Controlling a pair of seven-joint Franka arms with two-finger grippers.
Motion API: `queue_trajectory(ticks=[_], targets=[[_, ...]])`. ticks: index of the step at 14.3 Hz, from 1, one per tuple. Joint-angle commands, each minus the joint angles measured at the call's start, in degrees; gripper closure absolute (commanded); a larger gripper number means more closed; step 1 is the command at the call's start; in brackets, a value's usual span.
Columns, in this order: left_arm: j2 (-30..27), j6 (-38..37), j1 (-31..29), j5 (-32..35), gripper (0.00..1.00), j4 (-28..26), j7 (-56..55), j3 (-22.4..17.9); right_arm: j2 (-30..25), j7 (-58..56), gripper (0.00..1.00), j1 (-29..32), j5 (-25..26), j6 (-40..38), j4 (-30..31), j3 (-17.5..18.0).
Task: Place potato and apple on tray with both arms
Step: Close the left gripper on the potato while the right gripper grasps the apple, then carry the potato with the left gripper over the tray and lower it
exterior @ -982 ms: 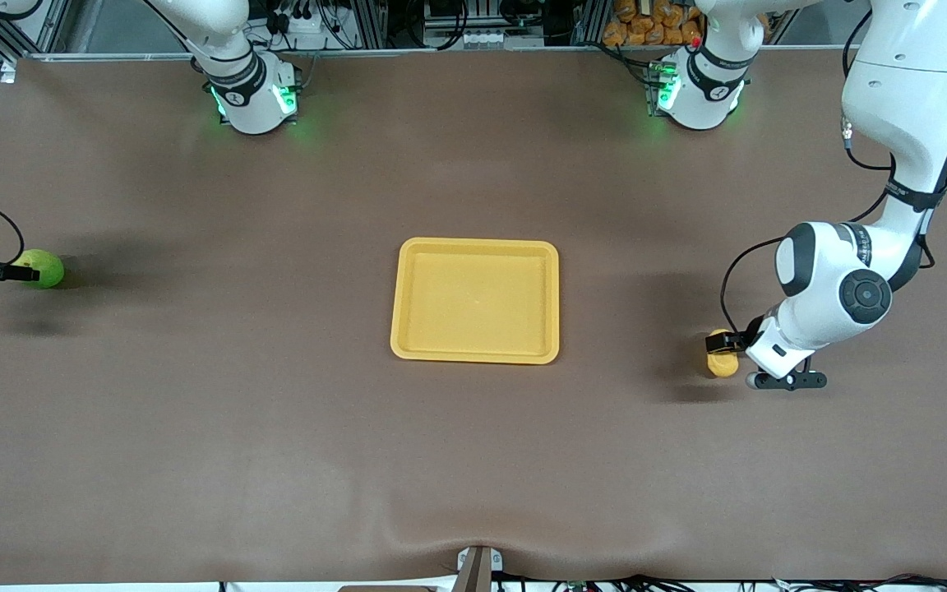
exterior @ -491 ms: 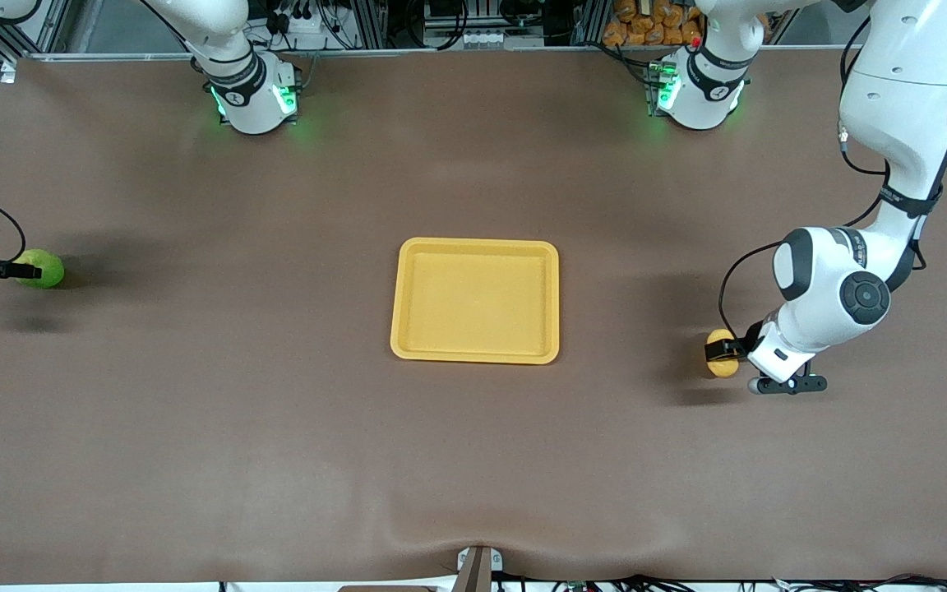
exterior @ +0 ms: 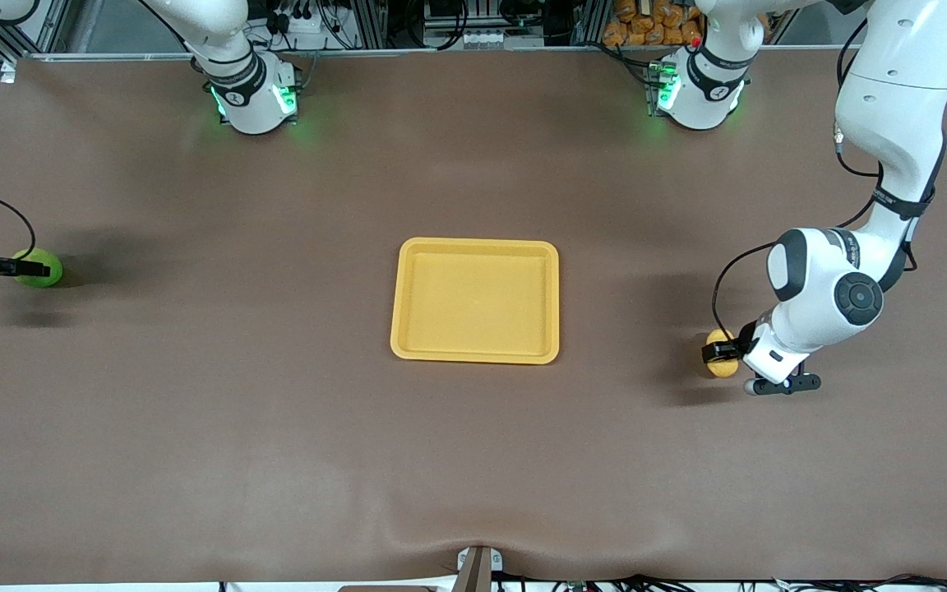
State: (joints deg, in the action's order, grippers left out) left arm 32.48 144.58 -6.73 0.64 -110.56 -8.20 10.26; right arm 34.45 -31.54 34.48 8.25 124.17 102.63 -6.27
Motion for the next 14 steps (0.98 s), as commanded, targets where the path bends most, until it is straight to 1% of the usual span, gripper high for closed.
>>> queue_trajectory(ticks=[1, 4, 5, 7, 8, 9, 11, 13, 14], targets=[[-2.06, -1.31, 0.23, -0.64, 1.0, -0.45, -0.94, 0.02, -0.35, -1.42, 0.0, 1.73, 0.54, 0.99, 0.73, 1.17], [-7.41, -5.88, 0.49, 0.06, 1.0, -1.76, -0.94, 0.02, -0.26, -1.5, 0.0, 2.43, 0.45, 1.07, 0.9, 1.17], [-10.04, -6.93, 1.45, 0.06, 1.0, -2.99, -0.94, 0.02, -0.26, -1.85, 0.16, 2.52, 0.45, 1.07, 0.9, 1.17], [-14.88, -8.34, 3.99, 0.15, 1.0, -5.01, -2.86, 0.02, -0.17, -6.4, 0.56, 2.61, 0.36, 0.99, 0.64, 1.17], [-16.55, -8.78, 5.4, 0.15, 1.0, -5.72, -5.31, 0.02, -0.26, -9.12, 0.85, 2.69, 0.27, 0.72, 0.64, 1.26], [-17.61, -10.01, 7.76, 0.24, 1.0, -6.16, -7.86, 0.02, -0.35, -10.02, 1.0, 2.87, 0.27, 0.37, 0.38, 1.26], [-18.32, -13.34, 12.16, 2.51, 1.0, -5.99, -15.23, 0.02, -0.7, -9.77, 1.0, 1.73, 0.27, -3.91, -1.63, 1.61], [-17.98, -13.8, 17.51, 4.54, 1.0, -5.38, -25.24, 0.46, -0.53, -9.68, 1.0, -0.28, 0.18, -12.51, -7.24, 1.61], [-17.54, -13.8, 20.24, 4.72, 1.0, -4.59, -29.9, 0.46, -0.53, -9.59, 1.0, -1.43, 0.18, -15.42, -9.36, 1.61]])
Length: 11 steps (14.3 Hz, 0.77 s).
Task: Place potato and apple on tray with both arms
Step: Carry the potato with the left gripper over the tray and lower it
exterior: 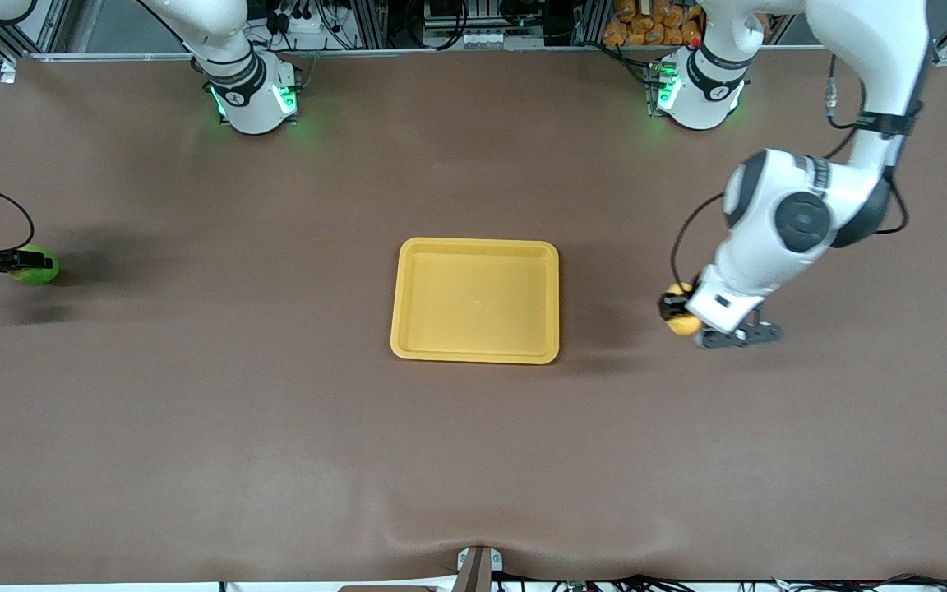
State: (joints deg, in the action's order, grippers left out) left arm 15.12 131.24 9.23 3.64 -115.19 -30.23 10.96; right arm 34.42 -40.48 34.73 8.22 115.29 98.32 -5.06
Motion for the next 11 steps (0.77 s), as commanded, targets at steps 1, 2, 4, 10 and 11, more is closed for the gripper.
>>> queue_trajectory(ticks=[1, 2, 4, 10, 11], targets=[[1.3, -0.46, 6.48, 1.81, 1.0, 1.53, -11.57, -0.23, -0.49, -0.92, 1.0, -2.3, 0.3, -8.05, -5.93, 0.4], [2.88, -0.46, 8.59, 1.81, 1.0, 3.2, -14.92, -0.23, -0.49, -0.92, 1.0, -2.65, 0.22, -8.5, -6.2, 0.4], [7.97, -0.46, 12.11, 1.81, 1.0, 8.02, -19.94, -0.23, -0.75, -0.92, 1.0, -3.62, 0.22, -8.76, -6.21, 0.4], [19.06, -1.08, 20.37, 6.55, 1.0, 20.26, -34.88, -0.67, -1.02, -3.29, 1.0, -8.89, 0.22, -16.76, -11.21, 0.4], [19.85, -1.08, 21.08, 7.52, 1.0, 20.79, -35.95, -0.67, -1.02, -3.03, 1.0, -9.76, 0.04, -16.85, -11.22, 0.49]])
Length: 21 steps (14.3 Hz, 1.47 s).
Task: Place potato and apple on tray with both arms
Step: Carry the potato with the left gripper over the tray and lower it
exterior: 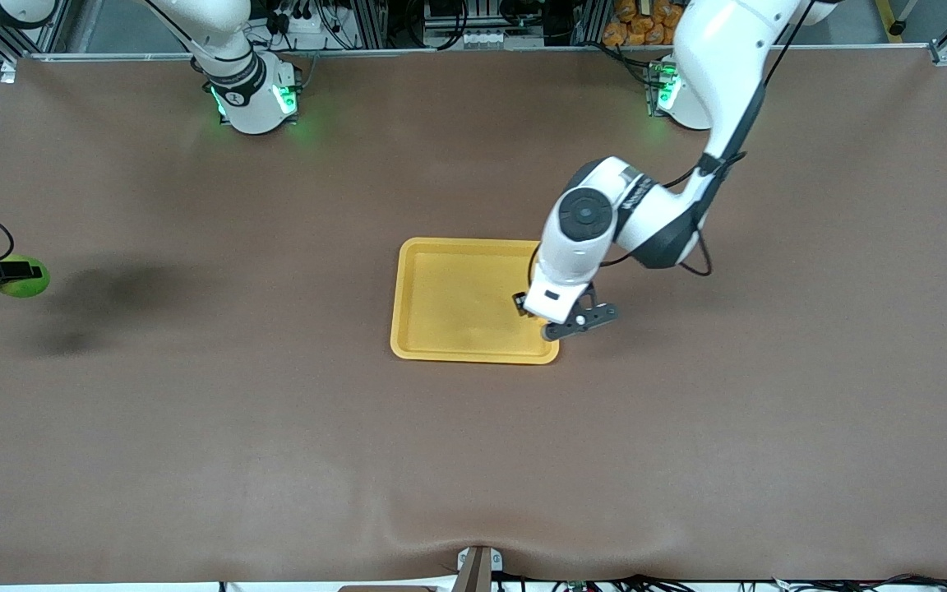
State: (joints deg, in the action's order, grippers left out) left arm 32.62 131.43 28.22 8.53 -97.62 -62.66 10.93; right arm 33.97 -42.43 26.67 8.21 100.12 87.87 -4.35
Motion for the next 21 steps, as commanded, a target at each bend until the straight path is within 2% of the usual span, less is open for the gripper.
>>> queue_trajectory(ticks=[1, 3, 5, 9, 10, 11, 12, 15, 21], targets=[[2.88, -1.44, 2.63, 3.07, 1.0, 3.31, -3.61, -0.73, -0.66, -1.08, 1.0, -2.49, -0.82, -1.86, -0.77, -0.22], [4.11, -3.88, 3.86, 4.12, 1.0, 3.4, -3.53, -0.82, -0.75, -0.99, 1.0, -3.2, -3.27, -4.48, -0.77, -0.22], [4.9, -5.74, 4.57, 8.15, 1.0, 3.31, -3.7, -0.73, -1.62, -0.81, 1.0, -4.6, -3.55, -5.89, -0.77, -0.22], [6.05, -5.83, 5.0, 8.26, 1.0, 3.49, -3.88, -0.73, -2.86, 3.65, 1.0, -7.94, -5.56, -9.49, -0.77, -0.22], [6.66, -5.83, 5.01, 8.08, 0.64, 3.66, -4.92, -0.65, -3.12, 3.84, 1.0, -9.34, -6.96, -9.85, -0.77, -0.22], [7.27, -5.83, 5.01, 8.43, 0.06, 4.44, -6.32, -0.73, -3.64, 4.46, 1.0, -10.31, -7.59, -9.86, -0.51, -0.31], [8.06, -5.83, 5.27, 9.04, 0.0, 5.41, -6.69, -0.82, -3.82, 6.46, 1.0, -10.84, -7.77, -10.03, -0.51, -0.31], [7.72, -5.92, 5.45, 9.66, 0.0, 6.21, -7.39, -0.82, -4.88, 10.08, 1.0, -13.65, -8.91, -12.04, -0.51, -0.31], [1.66, -10.83, 1.06, 8.79, 0.0, 7.61, -6.52, -0.73, -5.58, 17.19, 1.0, -18.66, -11.63, -13.55, -0.15, -0.31]])
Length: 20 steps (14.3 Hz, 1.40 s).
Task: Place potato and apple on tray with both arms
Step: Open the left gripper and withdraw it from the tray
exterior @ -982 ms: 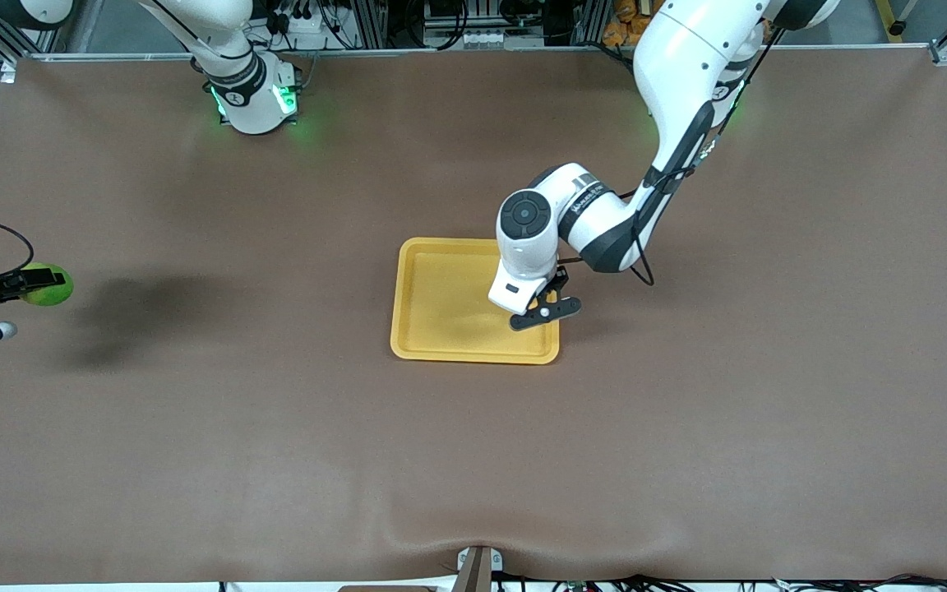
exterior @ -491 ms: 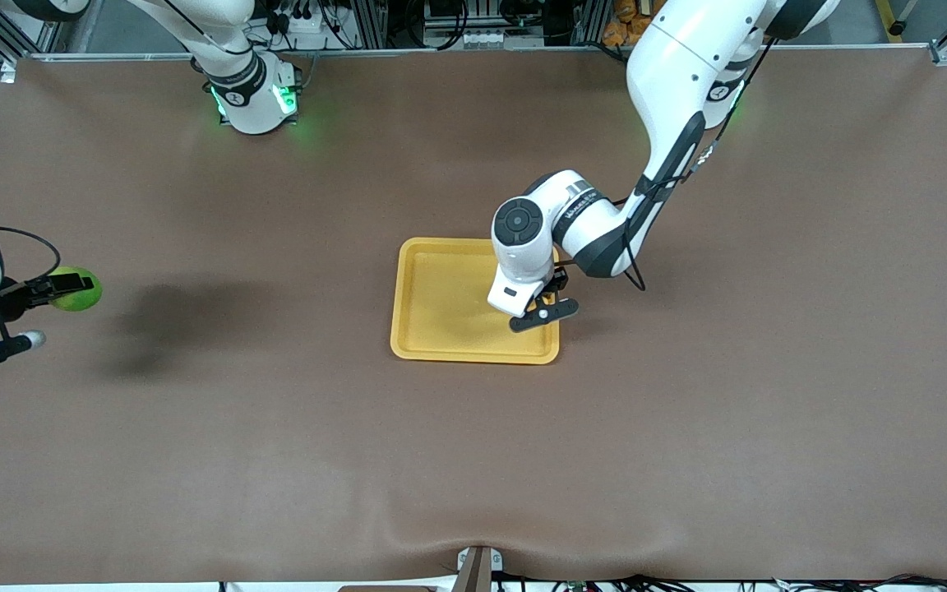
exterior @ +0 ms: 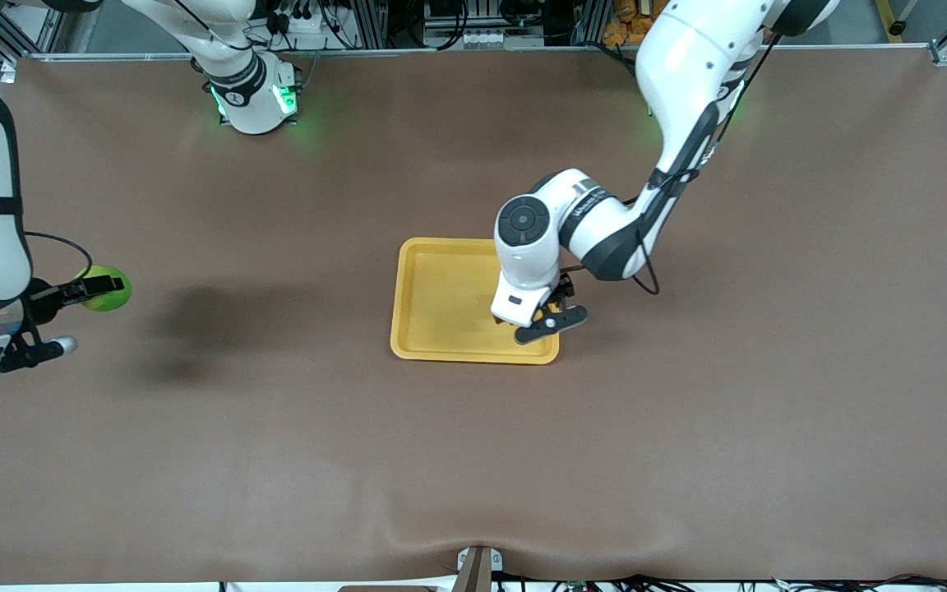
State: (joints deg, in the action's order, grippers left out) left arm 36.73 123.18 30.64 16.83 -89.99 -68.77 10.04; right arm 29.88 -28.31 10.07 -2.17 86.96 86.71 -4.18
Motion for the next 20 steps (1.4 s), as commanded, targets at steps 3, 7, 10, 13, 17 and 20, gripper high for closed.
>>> queue_trajectory(ticks=[3, 7, 10, 13, 17, 20], targets=[[-4.74, -5.4, -5.74, 0.4, 0.0, -0.18, 4.33, 0.68, -2.81, 8.87, 1.0, -5.23, -2.22, -0.82, 1.7, -0.39], [-9.56, -10.57, -14.01, -3.2, 0.0, -0.71, 18.8, 0.77, -3.34, 16.96, 1.0, -10.32, -3.98, -0.82, 2.06, -0.48], [-14.83, -15.76, -19.46, -6.63, 0.0, -0.89, 30.33, 0.77, -3.43, 22.15, 1.0, -12.97, -5.91, -0.91, 2.15, -0.48], [-20.72, -20.85, -22.81, -7.95, 0.0, -3.6, 38.77, 0.68, -3.43, 28.12, 1.0, -16.04, -8.27, -0.73, 2.15, -0.48], [-25.82, -24.82, -27.11, -9.36, 0.0, -4.14, 47.74, 0.68, -3.34, 36.11, 1.0, -20.61, -10.47, -0.3, 2.24, -0.48], [-28.64, -25.18, -29.93, -11.29, 0.0, -4.14, 51.71, 0.68, -2.99, 41.74, 1.0, -23.34, -14.16, 0.75, 2.32, -0.48]])
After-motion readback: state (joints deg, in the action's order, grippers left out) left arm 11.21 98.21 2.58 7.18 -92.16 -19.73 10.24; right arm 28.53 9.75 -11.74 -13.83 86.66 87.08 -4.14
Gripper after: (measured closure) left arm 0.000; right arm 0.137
